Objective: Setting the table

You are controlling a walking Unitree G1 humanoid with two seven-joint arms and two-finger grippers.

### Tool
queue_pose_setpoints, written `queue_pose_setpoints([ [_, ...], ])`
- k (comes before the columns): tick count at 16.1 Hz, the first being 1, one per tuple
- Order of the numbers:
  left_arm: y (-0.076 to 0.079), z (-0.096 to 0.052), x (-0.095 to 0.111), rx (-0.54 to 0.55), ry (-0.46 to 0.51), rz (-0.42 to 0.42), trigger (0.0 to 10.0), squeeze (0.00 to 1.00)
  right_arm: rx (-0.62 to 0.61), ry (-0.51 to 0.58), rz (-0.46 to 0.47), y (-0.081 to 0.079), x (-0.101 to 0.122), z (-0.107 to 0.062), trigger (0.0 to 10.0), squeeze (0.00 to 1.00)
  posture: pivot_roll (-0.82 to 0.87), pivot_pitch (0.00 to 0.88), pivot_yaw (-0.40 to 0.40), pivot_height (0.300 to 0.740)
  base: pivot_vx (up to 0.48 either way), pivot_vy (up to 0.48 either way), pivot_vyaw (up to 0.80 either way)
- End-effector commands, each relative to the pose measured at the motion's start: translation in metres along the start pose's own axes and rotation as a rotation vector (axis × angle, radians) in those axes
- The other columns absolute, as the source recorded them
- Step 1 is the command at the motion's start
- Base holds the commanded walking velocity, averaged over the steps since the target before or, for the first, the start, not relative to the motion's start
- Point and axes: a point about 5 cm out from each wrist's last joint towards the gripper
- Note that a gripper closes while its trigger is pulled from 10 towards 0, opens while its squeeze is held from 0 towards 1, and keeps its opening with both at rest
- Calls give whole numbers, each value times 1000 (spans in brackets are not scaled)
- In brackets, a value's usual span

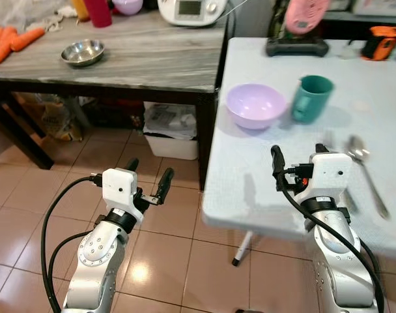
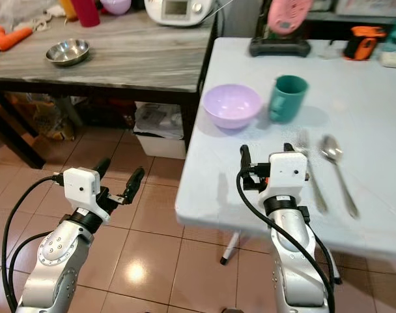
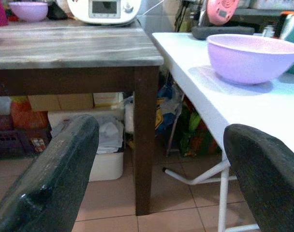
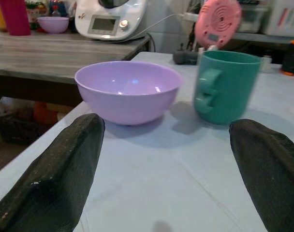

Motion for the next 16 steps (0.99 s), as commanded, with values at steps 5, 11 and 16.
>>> queue_pose_setpoints([
  [5, 2, -1, 1, -21, -4, 1, 10000, 0, 28, 55, -13, -5, 10, 2, 10000, 0, -147, 144, 64, 740, 367, 0, 0],
  [11, 4, -4, 0, -40, -13, -4, 10000, 0, 91, 135, -87, -16, 27, 5, 10000, 0, -145, 143, 59, 740, 287, 0, 0],
  [16, 12, -9, -7, -147, -50, 1, 10000, 0, 106, 143, -125, -15, 29, 7, 10000, 0, -150, 149, 54, 740, 0, 0, 0],
])
Point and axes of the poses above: a point about 5 cm out from each wrist's last joint towards the gripper, its own z axis pointing out of the wrist towards the gripper, its own x axis along the axis of the wrist's last joint, y = z × x, and after that the axes turned 3 degrees about z, right-handed
